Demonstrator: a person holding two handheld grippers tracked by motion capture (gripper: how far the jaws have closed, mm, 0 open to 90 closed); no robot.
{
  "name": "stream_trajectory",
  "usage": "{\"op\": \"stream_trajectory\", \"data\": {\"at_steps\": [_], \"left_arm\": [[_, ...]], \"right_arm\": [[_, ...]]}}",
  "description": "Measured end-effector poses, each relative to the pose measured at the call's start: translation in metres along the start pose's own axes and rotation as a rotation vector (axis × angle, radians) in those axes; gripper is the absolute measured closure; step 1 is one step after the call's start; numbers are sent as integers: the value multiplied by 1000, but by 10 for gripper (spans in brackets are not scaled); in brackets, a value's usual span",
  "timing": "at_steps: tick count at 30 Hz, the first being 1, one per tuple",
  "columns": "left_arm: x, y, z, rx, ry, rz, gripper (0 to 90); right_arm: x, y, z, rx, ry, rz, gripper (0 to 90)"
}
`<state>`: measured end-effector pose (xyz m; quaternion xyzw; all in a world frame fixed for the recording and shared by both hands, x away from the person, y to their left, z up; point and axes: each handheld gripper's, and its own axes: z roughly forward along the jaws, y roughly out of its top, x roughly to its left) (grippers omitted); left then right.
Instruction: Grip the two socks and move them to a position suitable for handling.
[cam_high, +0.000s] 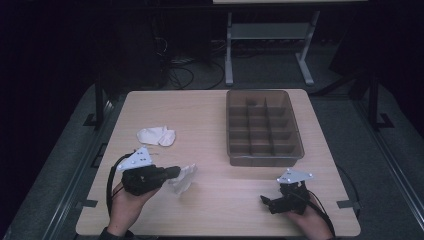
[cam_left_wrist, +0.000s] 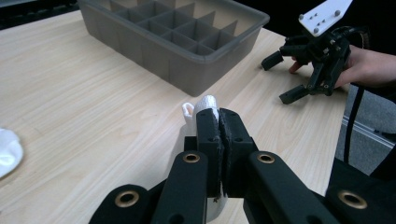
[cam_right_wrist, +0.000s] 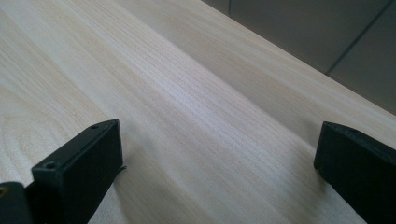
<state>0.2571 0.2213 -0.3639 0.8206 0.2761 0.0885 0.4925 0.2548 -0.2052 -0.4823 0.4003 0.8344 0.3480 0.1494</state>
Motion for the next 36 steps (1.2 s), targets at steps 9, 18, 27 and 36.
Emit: {"op": "stream_trajectory", "data": {"at_steps": [9, 18, 27, 36], "left_arm": [[-5, 0, 18, 22, -22, -7, 883], [-11, 3, 38, 41, -39, -6, 882], [-15, 2, 64, 72, -65, -3, 881], [-20, -1, 86, 97, -79, -4, 881]], "right_arm": [[0, 0, 0, 1, 1, 2, 7], [0, 0, 0, 1, 3, 5, 8], [0, 0, 0, 1, 2, 5, 8], [0, 0, 0, 1, 0, 1, 8]]}}
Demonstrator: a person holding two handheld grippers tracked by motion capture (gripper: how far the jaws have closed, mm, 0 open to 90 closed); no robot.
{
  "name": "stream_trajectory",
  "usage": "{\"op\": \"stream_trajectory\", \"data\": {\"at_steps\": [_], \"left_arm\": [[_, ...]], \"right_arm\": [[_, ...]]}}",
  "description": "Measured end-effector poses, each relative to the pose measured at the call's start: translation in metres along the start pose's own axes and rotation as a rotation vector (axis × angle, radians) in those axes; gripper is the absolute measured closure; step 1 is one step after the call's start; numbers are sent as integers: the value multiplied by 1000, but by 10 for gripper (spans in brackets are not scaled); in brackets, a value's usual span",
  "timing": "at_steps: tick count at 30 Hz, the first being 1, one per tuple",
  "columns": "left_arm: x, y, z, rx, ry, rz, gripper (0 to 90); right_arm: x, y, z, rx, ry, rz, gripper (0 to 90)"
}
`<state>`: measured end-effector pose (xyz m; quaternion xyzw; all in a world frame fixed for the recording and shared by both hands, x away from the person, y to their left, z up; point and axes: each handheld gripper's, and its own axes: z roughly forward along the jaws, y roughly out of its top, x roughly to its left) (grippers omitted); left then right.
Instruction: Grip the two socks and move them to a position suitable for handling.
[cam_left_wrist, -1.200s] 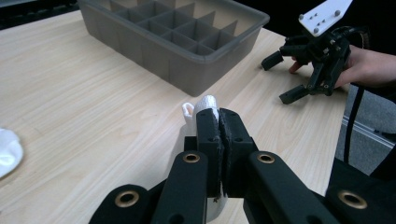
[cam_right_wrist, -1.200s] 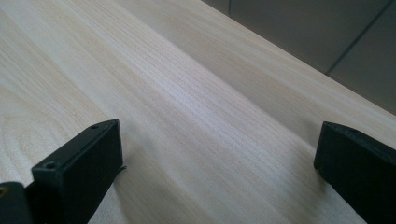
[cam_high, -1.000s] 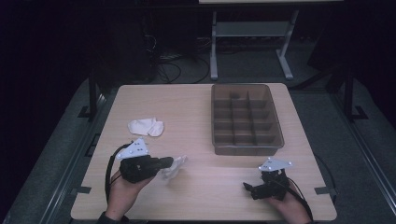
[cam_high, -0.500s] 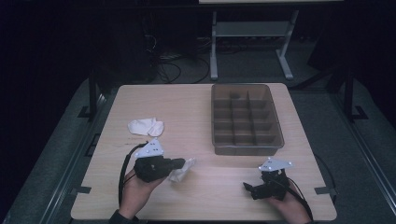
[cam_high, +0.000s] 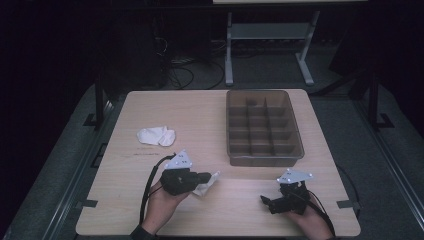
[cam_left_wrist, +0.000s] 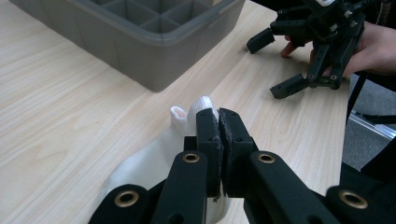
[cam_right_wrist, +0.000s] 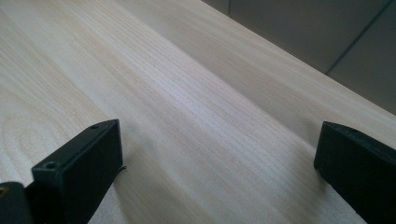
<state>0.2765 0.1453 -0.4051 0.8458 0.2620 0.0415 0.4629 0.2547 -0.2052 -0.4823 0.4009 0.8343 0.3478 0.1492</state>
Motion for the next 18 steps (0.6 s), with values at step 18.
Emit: {"op": "stream_trajectory", "data": {"at_steps": [18], "left_arm": [[-10, -5, 52, 78, -45, 11, 868]], "right_arm": [[0, 0, 0, 0, 0, 0, 8]]}}
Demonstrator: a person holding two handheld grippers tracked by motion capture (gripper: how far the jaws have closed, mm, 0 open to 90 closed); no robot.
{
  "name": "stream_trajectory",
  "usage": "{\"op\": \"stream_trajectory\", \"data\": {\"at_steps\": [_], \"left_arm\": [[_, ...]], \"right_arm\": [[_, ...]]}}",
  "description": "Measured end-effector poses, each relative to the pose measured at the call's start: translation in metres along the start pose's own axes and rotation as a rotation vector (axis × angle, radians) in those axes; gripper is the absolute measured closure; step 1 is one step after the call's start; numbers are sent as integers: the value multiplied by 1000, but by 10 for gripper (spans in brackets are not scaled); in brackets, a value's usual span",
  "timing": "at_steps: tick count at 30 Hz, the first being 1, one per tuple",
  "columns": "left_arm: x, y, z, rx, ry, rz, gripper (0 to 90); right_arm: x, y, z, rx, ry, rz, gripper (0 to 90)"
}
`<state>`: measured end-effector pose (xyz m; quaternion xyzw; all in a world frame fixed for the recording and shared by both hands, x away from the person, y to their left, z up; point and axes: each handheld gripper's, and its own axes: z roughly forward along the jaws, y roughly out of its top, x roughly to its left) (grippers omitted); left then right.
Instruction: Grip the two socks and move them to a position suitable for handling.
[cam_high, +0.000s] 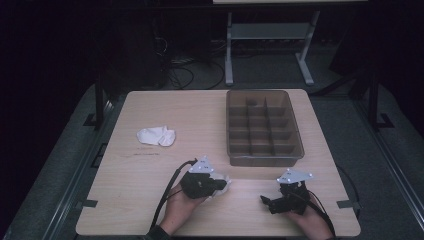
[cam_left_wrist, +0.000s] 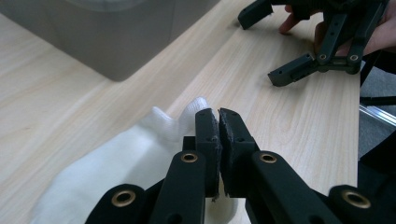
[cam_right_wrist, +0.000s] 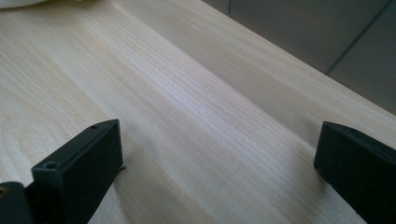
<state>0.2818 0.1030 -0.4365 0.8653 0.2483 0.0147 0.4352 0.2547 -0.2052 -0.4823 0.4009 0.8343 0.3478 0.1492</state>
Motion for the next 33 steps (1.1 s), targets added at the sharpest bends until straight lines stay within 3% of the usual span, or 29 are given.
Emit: {"op": "stream_trajectory", "data": {"at_steps": [8, 11, 14, 20, 24, 29, 33], "left_arm": [[-1, -1, 23, 34, -21, -4, 826], [-2, -1, 24, 34, -25, -4, 801], [-2, 2, 19, 9, -24, -5, 712], [5, 7, -3, -31, -2, -2, 625], [18, 7, -15, -16, 57, 30, 731], [48, 1, -22, 29, 119, 28, 815], [68, -3, -21, 54, 140, 6, 871]], "right_arm": [[0, 0, 0, -1, 0, -1, 8], [0, 0, 0, 1, 2, 1, 8], [0, 0, 0, 1, 2, 1, 8], [0, 0, 0, 1, 2, 0, 8], [0, 0, 0, 1, 3, 2, 8], [0, 0, 0, 0, 3, 1, 8], [0, 0, 0, 1, 2, 0, 7]]}}
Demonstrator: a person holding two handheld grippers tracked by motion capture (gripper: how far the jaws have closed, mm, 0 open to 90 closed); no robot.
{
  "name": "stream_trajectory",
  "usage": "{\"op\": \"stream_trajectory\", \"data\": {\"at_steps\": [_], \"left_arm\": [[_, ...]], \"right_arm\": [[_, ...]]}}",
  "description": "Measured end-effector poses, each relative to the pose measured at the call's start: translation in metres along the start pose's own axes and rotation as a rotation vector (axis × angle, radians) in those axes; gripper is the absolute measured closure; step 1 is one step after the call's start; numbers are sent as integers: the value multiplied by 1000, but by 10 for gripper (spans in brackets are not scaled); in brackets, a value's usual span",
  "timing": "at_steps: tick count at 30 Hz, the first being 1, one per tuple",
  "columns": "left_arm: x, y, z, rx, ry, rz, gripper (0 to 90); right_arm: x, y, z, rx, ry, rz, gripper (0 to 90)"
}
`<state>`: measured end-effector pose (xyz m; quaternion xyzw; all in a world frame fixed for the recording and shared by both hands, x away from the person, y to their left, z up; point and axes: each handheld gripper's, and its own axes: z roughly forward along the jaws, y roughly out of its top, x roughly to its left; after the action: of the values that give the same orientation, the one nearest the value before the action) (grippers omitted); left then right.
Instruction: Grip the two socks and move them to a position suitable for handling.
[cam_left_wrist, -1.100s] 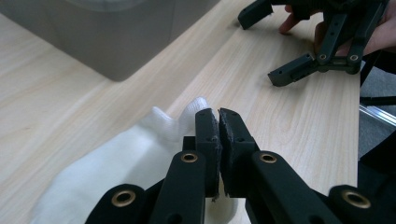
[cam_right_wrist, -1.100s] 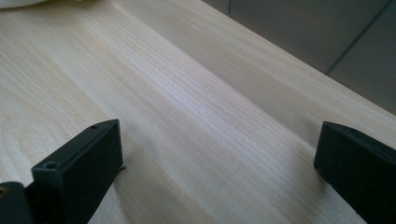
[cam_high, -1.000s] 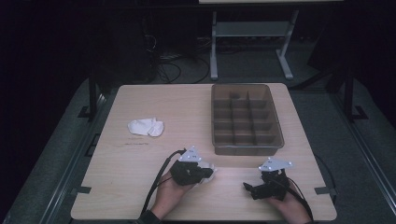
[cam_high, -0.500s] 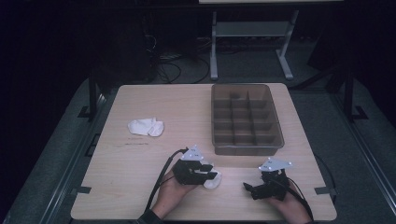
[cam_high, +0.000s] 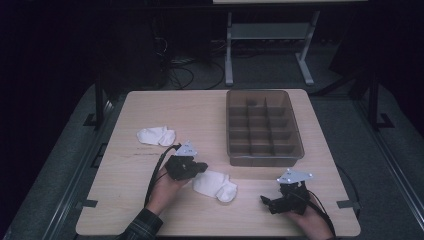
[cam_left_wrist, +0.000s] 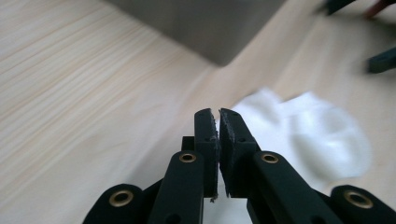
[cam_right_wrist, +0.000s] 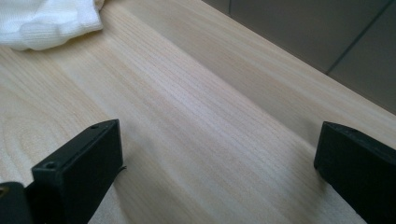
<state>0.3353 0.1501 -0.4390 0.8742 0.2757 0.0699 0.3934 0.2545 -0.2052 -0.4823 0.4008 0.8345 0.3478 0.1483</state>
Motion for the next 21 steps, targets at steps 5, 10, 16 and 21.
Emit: {"op": "stream_trajectory", "data": {"at_steps": [5, 10, 16, 21], "left_arm": [[16, -9, 13, 42, -7, -33, 875], [15, -13, 16, 72, -23, -33, 875], [7, -19, 12, 83, -39, -18, 875], [-4, -22, 7, 83, -60, 2, 865]], "right_arm": [[0, 0, 0, 0, 0, 0, 8], [0, 0, 0, -1, 0, -1, 8], [0, 0, 0, -1, 0, -1, 8], [0, 0, 0, -1, 0, 0, 8]]}}
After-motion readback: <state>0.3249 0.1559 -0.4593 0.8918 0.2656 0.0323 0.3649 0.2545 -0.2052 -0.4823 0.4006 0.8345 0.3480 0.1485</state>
